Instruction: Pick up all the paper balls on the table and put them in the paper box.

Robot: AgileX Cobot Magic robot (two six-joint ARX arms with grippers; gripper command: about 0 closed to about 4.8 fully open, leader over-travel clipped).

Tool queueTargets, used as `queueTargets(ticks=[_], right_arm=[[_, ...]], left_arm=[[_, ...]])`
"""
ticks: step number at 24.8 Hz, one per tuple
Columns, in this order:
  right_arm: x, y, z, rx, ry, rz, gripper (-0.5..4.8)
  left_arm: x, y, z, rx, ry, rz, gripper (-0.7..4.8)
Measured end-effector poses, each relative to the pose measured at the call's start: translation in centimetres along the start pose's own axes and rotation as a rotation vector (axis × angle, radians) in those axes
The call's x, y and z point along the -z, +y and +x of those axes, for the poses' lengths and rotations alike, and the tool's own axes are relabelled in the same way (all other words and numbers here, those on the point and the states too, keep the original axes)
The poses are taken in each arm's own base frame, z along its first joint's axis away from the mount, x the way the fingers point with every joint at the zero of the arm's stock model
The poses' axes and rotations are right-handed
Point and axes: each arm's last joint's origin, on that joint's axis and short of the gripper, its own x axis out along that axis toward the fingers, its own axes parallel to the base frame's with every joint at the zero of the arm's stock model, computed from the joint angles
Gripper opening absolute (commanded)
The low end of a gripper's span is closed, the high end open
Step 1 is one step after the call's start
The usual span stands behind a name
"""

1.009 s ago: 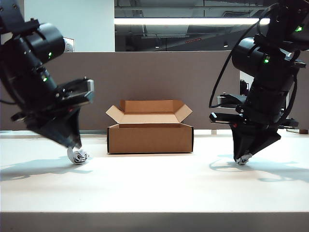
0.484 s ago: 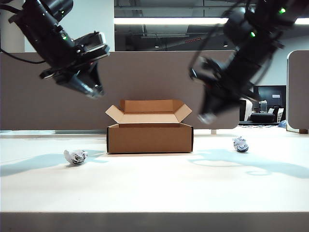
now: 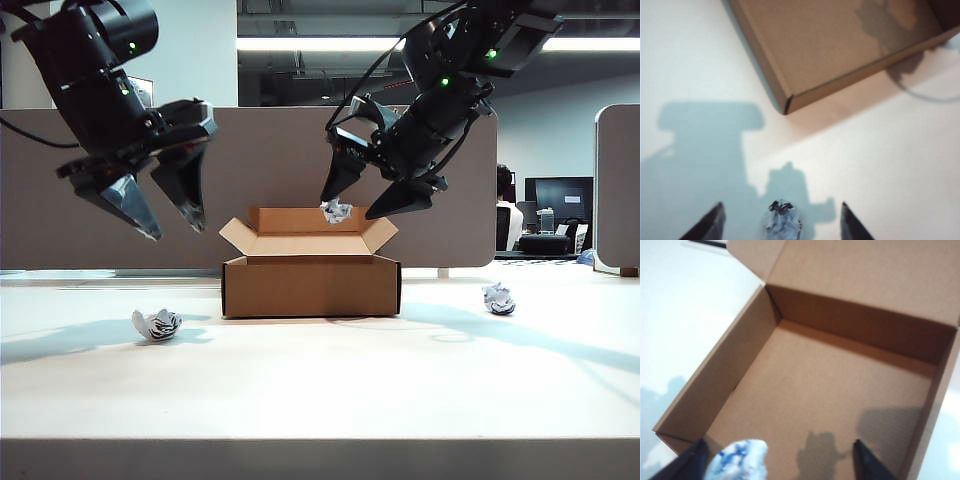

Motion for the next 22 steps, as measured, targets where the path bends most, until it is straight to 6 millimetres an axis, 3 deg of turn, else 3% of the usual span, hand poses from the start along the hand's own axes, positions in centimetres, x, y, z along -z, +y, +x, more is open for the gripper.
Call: queueTargets(ticks=[7, 17, 22], right_arm=[[-0.3, -0.3, 0.0, 0.088, -0.036, -0.023, 4.72], [0.8, -1.6, -0.4, 0.188, 0.078, 0.001, 4.72], [0.9, -1.6, -0.4, 0.188, 0.095, -0.015, 4.72]], left_arm=[[2.0, 0.6, 4.0, 0.004, 0.198, -0.034, 3.1], [2.0, 0.6, 4.1, 0.017, 0.192, -0.034, 3.09], [2.8, 0.8, 5.4, 0.017, 0.266, -0.047, 2.98]])
